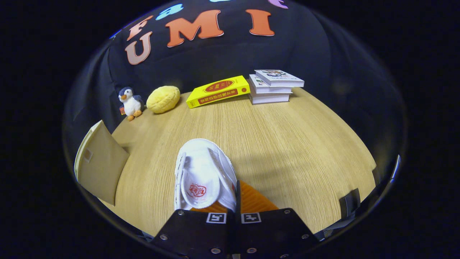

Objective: Open the storage box then place both shoes into the box .Put the left shoe in first, then the right shoe, with the right side of both shoes facing outward in a uniform manner.

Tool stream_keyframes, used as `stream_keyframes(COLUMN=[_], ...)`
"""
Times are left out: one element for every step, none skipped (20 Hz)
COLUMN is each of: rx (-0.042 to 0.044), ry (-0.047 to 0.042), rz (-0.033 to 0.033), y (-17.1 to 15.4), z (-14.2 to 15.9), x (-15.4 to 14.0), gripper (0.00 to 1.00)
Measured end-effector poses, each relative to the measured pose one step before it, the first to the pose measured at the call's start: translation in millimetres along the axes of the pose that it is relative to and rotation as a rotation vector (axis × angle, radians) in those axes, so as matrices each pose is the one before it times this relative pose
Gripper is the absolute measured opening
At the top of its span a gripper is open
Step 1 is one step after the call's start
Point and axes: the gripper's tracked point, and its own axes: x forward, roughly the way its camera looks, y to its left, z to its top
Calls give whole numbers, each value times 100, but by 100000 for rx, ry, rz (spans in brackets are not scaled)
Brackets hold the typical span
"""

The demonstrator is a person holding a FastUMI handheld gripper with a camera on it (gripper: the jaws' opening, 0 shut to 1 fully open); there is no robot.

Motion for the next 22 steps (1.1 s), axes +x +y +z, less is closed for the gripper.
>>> stream_keyframes(rx=[1126, 696, 296, 145, 150, -90, -293, -410, -212, 51, 382, 476, 319, -244, -281, -343, -4, 307, 417, 184, 81, -562], ry=[-711, -623, -818, -483, -433, -22, -174, 43, -489, -298, -85, 258, 90, -71, -62, 387, 591, 758, 623, 713, 697, 234], rz=[391, 643, 913, 906, 708, 564, 370, 400, 634, 907, 810, 744, 820, 969, 930, 870, 693, 905, 1063, 1218, 1232, 1506], y=[763, 812, 837, 1051, 943, 1070, 997, 1081, 1133, 1294, 1284, 1282, 1407, 1407, 1457, 1514, 1429, 1631, 1669, 1674, 1755, 1709], z=[991, 929, 1006, 797, 768, 691, 679, 583, 589, 542, 459, 355, 399, 360, 283, 183, 201, 111, 196, 65, 125, 68], x=[-444, -640, -591, -336, -473, -412, -447, -294, -195, -306, -213, -342, -189, -171, -61, -132, -125, 47, 88, 221, -129, 185], gripper=[1, 1, 1, 1, 1, 1, 1, 1, 1, 1, 1, 1, 1, 1, 1, 1, 1, 1, 1, 1, 1, 1])
